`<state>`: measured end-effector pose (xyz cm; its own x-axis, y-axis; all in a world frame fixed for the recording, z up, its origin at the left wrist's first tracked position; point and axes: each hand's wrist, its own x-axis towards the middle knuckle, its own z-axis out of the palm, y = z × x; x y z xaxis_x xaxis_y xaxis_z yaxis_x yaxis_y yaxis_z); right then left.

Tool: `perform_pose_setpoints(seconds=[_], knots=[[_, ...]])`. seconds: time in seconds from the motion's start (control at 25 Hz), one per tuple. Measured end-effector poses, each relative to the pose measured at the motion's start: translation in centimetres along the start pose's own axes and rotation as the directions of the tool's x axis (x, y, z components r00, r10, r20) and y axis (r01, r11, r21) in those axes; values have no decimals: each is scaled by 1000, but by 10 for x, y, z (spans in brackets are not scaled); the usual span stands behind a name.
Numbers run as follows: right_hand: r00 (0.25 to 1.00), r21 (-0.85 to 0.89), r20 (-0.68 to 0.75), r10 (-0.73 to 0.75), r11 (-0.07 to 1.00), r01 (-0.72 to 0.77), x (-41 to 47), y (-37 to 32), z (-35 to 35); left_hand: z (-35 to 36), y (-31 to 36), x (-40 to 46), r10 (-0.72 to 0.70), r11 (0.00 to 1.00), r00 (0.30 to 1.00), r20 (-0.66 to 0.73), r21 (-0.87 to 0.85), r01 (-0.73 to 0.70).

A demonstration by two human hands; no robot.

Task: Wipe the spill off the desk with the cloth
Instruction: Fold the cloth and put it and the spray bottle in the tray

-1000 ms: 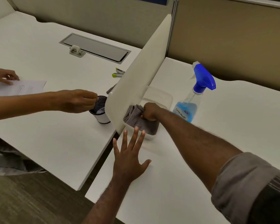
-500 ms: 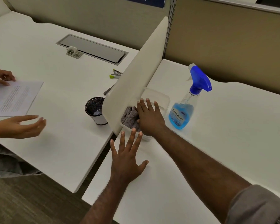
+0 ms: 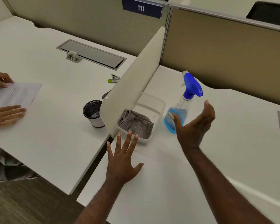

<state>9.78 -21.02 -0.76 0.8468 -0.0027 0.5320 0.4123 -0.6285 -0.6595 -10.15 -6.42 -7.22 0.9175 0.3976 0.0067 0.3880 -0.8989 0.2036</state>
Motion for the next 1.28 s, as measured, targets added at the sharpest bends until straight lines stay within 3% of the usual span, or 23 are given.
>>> perform_pose_setpoints(seconds=[0.2, 0.44, 0.68, 0.8, 1.08, 1.28], knots=[[944, 75, 262, 199, 971, -226, 20, 1, 15, -2, 1, -1, -7, 1000, 1000, 7, 5, 7], [924, 141, 309, 227, 949, -281, 25, -10, 9, -2, 2, -1, -10, 1000, 1000, 7, 13, 9], [987, 230, 160, 17, 972, -54, 63, -53, -21, 1, 2, -1, -1, 1000, 1000, 1, -10, 1], [982, 324, 170, -85, 946, 26, 83, -77, -19, 1, 1, 0, -1, 1000, 1000, 11, -19, 1], [917, 410, 386, -98, 909, -75, 65, -97, 35, 2, 3, 2, -53, 982, 993, 110, -173, 71], [906, 392, 415, -78, 914, -101, 50, -87, 62, 7, 5, 2, -59, 954, 988, 146, -284, 99]])
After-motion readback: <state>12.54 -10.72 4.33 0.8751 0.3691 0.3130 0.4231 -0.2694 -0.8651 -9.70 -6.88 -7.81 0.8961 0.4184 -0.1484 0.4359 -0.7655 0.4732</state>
